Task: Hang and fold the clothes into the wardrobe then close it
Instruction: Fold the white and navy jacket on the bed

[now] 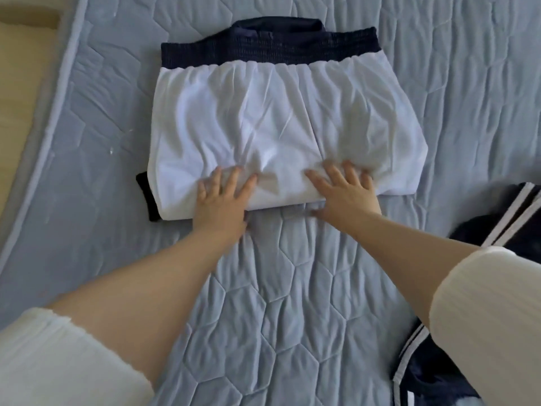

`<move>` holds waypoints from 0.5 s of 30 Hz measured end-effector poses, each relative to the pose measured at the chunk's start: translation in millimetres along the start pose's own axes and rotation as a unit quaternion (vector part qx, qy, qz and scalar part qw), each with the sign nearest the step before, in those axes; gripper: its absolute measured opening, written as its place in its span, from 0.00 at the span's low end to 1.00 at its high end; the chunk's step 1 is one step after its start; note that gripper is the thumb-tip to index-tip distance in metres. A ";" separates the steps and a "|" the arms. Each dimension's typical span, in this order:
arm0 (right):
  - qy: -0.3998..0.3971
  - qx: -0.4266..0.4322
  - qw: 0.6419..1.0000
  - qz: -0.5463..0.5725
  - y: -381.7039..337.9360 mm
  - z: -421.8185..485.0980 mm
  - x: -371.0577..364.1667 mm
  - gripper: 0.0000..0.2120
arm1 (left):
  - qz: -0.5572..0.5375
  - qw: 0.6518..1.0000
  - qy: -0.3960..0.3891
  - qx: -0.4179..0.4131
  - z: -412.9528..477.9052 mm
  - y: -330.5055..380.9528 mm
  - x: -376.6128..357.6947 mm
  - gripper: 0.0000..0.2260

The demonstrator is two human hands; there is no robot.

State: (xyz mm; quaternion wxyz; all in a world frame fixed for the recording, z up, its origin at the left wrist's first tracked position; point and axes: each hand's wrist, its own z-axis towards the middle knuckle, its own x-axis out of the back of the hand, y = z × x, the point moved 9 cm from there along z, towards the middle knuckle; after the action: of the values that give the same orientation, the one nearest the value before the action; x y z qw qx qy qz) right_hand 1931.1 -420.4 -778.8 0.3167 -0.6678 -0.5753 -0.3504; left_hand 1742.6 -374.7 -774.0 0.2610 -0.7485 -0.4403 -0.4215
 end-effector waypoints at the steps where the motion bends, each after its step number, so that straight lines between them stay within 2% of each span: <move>1: 0.021 -0.008 1.000 -0.002 1.1 5.1 -0.5 0.32 | -0.006 0.998 0.063 -0.017 2.8 1.5 8.4 0.31; 3: 0.069 -0.013 0.997 0.003 -3.4 10.0 4.2 0.26 | -0.002 0.983 0.180 -0.042 -1.6 3.1 21.6 0.21; 4: 0.098 -0.016 0.995 0.013 -5.7 8.4 8.8 0.23 | -0.033 0.979 0.199 -0.040 -5.9 1.1 23.3 0.18; 6: 0.124 -0.021 0.991 0.037 -10.3 -0.2 14.3 0.18 | -0.083 0.984 0.158 -0.019 -11.6 -3.9 17.4 0.17; 8: 0.102 -0.014 0.994 0.041 -15.3 -16.1 11.0 0.17 | -0.089 0.989 0.119 -0.023 -23.0 -6.1 12.5 0.19; 12: -0.021 0.028 0.999 0.030 -29.6 -74.0 -19.9 0.20 | -0.044 0.995 -0.009 -0.094 -73.2 2.4 -17.1 0.20; 15: -0.151 0.048 0.987 0.035 -40.7 -125.0 -54.8 0.24 | -0.039 0.984 -0.146 -0.097 -122.2 9.3 -55.3 0.20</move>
State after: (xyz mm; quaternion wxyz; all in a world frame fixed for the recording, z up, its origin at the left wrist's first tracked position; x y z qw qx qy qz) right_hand 1872.8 -547.9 -754.3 0.2697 -0.7166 -0.6092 -0.2063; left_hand 1687.6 -496.6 -759.7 0.1039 -0.8060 -0.4595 -0.3583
